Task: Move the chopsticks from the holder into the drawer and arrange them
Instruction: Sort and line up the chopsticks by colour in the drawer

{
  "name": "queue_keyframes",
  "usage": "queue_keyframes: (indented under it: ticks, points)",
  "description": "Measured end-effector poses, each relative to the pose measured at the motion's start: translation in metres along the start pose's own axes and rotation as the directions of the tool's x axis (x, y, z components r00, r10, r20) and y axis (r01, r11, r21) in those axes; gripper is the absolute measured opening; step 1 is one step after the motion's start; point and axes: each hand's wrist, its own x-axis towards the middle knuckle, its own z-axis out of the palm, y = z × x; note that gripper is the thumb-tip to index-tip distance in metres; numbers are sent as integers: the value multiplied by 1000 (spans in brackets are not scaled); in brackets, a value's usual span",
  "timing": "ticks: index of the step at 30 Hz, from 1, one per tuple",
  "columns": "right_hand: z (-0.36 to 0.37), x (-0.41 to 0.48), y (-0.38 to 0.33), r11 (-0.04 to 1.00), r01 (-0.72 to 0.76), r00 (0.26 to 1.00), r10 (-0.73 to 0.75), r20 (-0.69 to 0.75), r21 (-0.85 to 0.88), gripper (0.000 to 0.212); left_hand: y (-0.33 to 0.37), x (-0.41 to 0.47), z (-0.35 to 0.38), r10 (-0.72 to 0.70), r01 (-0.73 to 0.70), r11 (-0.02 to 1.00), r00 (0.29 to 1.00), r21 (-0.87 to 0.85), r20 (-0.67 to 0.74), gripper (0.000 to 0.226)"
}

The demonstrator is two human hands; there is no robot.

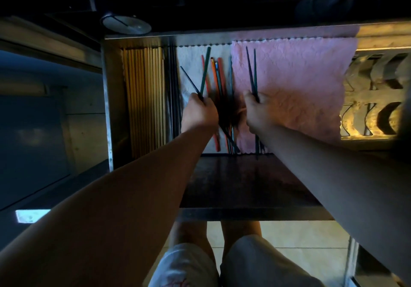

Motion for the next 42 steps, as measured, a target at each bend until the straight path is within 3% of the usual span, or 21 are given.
queue_keyframes:
  ticks: [3,7,9,16,21,28,42]
  points:
    - [8,3,-1,1000,3,1000,-3,3,-3,36,-6,-3,-6,-2,-1,996,999,-86,-39,12]
    - [18,8,-5,993,38,999,-34,41,-113,11,-3,-4,-16,-19,14,977,1000,-214,-21,19]
    - [23,10,-7,990,-14,999,21,49,-137,23,-1,-5,-19,-56,57,952,998,-302,13,23]
    - [19,4,-23,975,-26,998,36,43,-220,41,1,0,-16,-77,88,935,996,-344,46,10]
    - [6,-3,-27,966,14,999,-26,-44,-258,17,6,-6,-1,-41,51,956,998,-289,38,15]
    - [-8,-19,-28,968,126,990,-138,-42,-215,8,15,-4,18,-58,59,989,998,-138,16,26]
    - [-21,-16,-28,978,194,981,-193,15,-72,34,22,-9,21,80,-70,985,995,155,-59,26]
